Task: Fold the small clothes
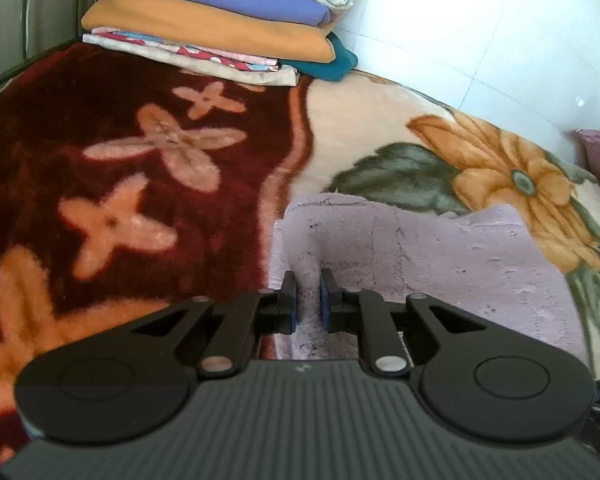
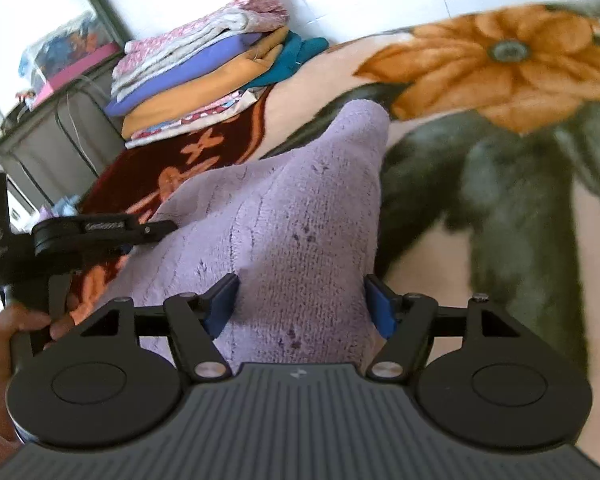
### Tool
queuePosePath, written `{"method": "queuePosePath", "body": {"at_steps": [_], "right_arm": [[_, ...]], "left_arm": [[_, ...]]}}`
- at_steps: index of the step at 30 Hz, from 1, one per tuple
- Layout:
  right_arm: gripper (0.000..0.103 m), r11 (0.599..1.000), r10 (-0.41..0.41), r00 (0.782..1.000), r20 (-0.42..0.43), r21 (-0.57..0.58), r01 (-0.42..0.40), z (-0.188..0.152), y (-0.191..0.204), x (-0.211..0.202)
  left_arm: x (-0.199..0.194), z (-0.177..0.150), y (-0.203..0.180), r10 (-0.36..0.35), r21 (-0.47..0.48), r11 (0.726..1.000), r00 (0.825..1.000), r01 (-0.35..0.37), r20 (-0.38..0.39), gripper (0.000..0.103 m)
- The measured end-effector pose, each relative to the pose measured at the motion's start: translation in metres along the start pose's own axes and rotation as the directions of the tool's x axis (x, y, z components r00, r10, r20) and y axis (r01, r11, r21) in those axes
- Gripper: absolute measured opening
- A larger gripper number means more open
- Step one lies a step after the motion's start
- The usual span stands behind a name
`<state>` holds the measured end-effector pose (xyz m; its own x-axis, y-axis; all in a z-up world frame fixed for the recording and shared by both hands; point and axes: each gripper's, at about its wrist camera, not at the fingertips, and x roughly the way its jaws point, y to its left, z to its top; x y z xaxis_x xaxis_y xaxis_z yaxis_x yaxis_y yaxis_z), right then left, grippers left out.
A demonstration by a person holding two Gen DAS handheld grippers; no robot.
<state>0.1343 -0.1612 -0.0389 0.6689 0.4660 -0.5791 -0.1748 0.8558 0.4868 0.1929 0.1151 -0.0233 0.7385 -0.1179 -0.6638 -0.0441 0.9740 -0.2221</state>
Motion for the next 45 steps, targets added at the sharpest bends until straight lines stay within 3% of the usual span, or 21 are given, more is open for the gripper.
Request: {"method": "queuePosePath", "body": {"at_steps": [2, 4, 6, 8, 11, 14, 16, 19, 21, 23, 27, 31, 35, 38, 41, 45], "right_arm": [[0.074, 1.0, 0.012, 1.0, -0.003, 0.027, -0.012, 0.0, -0.006, -0.006], [0.074, 0.999, 0.016, 1.0, 0.003, 0.043, -0.016, 0.0, -0.007, -0.011], [0.074, 0.998, 0.012, 1.0, 0.011, 0.058, -0.013, -0.003, -0.008, -0.019], [0.074, 0.994, -0.006, 0.999, 0.043, 0.109, 0.001, -0.009, -0.009, -0.031], [0.071, 0.983, -0.018, 0.998, 0.066, 0.181, 0.006, -0.016, -0.012, -0.045], [0.061, 0.983, -0.035, 0.997, 0.064, 0.182, 0.023, -0.019, -0.009, -0.049], [0.055, 0.987, -0.046, 0.998, 0.05, 0.153, 0.038, -0.02, -0.004, -0.045], [0.054, 0.991, -0.034, 0.999, 0.043, 0.129, 0.028, -0.024, 0.007, -0.041], [0.054, 0.993, 0.003, 0.999, 0.041, 0.115, -0.007, -0.027, 0.013, -0.04], [0.054, 0.997, -0.015, 0.999, 0.034, 0.082, 0.012, -0.029, 0.018, -0.038], [0.056, 0.997, -0.023, 1.0, 0.01, 0.075, 0.022, -0.025, 0.011, -0.041], [0.077, 0.994, -0.016, 0.999, 0.03, 0.107, 0.012, -0.012, -0.004, -0.049], [0.081, 0.991, 0.019, 1.0, 0.014, 0.133, -0.021, 0.003, -0.023, -0.034], [0.085, 0.989, 0.044, 0.999, -0.005, 0.142, -0.043, 0.006, -0.03, -0.022], [0.085, 0.974, 0.125, 0.991, -0.042, 0.197, -0.114, 0.006, -0.041, 0.002], [0.085, 0.961, 0.166, 0.985, -0.046, 0.23, -0.151, 0.005, -0.046, 0.017]], "left_arm": [[-0.008, 0.001, 0.001, -0.029, -0.023, 0.999, 1.0, 0.029, -0.009, 0.018], [-0.019, 0.002, 0.003, -0.068, -0.052, 0.996, 0.997, 0.067, -0.021, 0.028], [-0.032, 0.0, 0.003, -0.098, -0.071, 0.993, 0.995, 0.095, -0.037, 0.047], [-0.043, -0.005, 0.0, -0.092, -0.071, 0.994, 0.993, 0.087, -0.067, 0.053], [-0.057, -0.015, -0.002, -0.12, -0.078, 0.991, 0.988, 0.113, -0.095, 0.053], [-0.064, -0.025, -0.003, -0.139, -0.079, 0.988, 0.984, 0.131, -0.109, 0.053], [-0.065, -0.031, -0.009, -0.108, -0.031, 0.994, 0.986, 0.105, -0.125, 0.053], [-0.063, -0.039, -0.013, -0.012, 0.076, 0.997, 0.994, 0.02, -0.111, 0.056], [-0.061, -0.042, -0.005, 0.031, 0.088, 0.996, 0.995, -0.023, -0.097, 0.056], [-0.058, -0.042, 0.006, 0.061, 0.064, 0.996, 0.994, -0.056, -0.093, 0.063], [-0.058, -0.04, 0.014, 0.021, 0.018, 1.0, 0.994, -0.02, -0.103, 0.064], [-0.065, -0.037, 0.015, -0.066, -0.034, 0.997, 0.994, 0.063, -0.093, 0.062], [-0.057, -0.035, 0.014, -0.098, -0.085, 0.992, 0.99, 0.089, -0.097, 0.073], [-0.045, -0.035, 0.015, -0.096, -0.108, 0.991, 0.989, 0.084, -0.111, 0.074], [-0.037, -0.035, 0.019, -0.128, -0.158, 0.981, 0.985, 0.109, -0.117, 0.074], [-0.026, -0.035, 0.025, -0.177, -0.213, 0.966, 0.977, 0.149, -0.119, 0.074]]}}
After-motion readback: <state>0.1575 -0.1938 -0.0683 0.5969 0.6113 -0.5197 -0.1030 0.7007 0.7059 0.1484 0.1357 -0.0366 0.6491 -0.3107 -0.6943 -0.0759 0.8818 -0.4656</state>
